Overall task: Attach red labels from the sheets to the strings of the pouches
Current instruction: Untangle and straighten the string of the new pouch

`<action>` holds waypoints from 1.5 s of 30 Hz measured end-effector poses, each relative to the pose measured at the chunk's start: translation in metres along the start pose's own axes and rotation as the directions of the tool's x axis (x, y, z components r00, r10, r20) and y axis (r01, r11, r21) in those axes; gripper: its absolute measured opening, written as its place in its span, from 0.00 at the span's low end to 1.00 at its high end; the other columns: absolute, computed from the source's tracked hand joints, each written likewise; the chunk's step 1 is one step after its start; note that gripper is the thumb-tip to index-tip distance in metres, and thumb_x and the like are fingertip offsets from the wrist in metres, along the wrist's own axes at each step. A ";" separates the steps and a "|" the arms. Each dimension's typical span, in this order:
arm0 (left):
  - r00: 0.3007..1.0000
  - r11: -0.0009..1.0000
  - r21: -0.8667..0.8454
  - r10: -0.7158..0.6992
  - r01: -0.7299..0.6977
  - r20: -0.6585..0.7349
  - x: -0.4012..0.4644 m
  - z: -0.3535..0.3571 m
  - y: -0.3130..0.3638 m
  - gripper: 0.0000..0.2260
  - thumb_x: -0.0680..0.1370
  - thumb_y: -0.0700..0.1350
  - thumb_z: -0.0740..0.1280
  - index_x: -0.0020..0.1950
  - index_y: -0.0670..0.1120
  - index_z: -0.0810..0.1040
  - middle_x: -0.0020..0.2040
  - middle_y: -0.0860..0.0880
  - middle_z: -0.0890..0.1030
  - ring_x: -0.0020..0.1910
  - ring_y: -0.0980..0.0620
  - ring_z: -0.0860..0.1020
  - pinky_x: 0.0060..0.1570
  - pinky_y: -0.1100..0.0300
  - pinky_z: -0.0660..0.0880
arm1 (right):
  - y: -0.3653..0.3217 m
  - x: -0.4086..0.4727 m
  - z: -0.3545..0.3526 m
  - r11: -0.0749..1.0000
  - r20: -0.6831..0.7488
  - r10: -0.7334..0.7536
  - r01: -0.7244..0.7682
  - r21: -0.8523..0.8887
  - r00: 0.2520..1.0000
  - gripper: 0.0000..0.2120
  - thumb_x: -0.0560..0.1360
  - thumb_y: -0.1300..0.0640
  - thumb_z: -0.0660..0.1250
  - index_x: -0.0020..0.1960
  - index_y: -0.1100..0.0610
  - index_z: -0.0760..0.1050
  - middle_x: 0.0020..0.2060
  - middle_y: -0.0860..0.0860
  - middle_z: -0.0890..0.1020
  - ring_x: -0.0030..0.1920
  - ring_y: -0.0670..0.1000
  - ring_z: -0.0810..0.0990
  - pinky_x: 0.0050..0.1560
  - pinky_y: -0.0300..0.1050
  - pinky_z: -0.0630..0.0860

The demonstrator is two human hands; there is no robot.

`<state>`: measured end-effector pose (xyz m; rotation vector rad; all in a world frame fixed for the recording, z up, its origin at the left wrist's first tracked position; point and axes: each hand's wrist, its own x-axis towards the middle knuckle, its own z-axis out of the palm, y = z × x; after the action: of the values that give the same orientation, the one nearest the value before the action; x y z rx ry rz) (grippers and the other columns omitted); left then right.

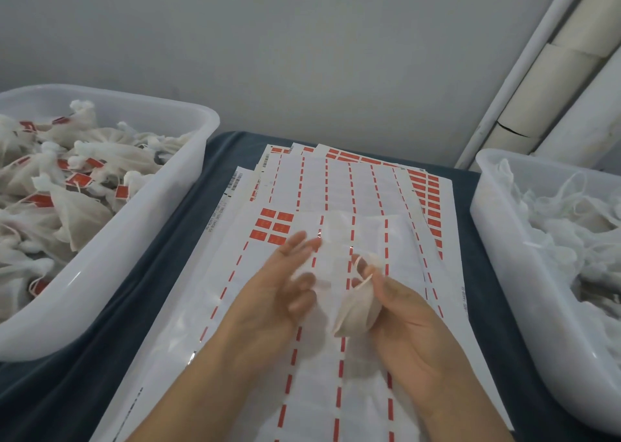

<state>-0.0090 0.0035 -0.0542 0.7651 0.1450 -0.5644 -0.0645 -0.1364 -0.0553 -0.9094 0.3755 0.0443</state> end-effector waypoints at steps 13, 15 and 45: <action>0.606 -0.179 0.793 0.556 -0.582 0.570 0.005 -0.011 -0.028 0.13 0.75 0.57 0.62 0.43 0.50 0.78 0.42 0.67 0.69 0.50 0.61 0.68 0.46 0.66 0.67 | 0.010 0.001 0.001 0.858 -0.031 -0.172 0.134 -0.496 0.985 0.22 0.61 0.43 0.67 0.52 0.51 0.81 0.56 0.46 0.81 0.58 0.51 0.77 0.65 0.55 0.71; 0.564 -0.245 0.764 0.550 -0.596 0.616 0.005 -0.011 -0.027 0.08 0.74 0.50 0.64 0.42 0.48 0.80 0.43 0.63 0.71 0.46 0.60 0.69 0.44 0.65 0.68 | 0.010 0.002 -0.001 0.864 -0.019 -0.169 0.139 -0.483 0.985 0.24 0.59 0.42 0.67 0.52 0.52 0.81 0.56 0.47 0.81 0.59 0.52 0.77 0.65 0.54 0.71; 0.757 -0.003 0.991 0.645 -0.135 0.105 0.046 -0.026 0.037 0.13 0.78 0.52 0.62 0.62 0.57 0.73 0.55 0.57 0.72 0.44 0.59 0.72 0.48 0.70 0.67 | 0.017 0.021 0.018 0.321 0.114 -0.263 0.199 -0.926 0.958 0.11 0.74 0.42 0.61 0.56 0.35 0.66 0.65 0.35 0.67 0.60 0.37 0.64 0.64 0.39 0.61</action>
<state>0.0518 0.0235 -0.0653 2.2397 -0.1487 0.2461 -0.0426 -0.1146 -0.0652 -2.1561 0.2391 -0.0458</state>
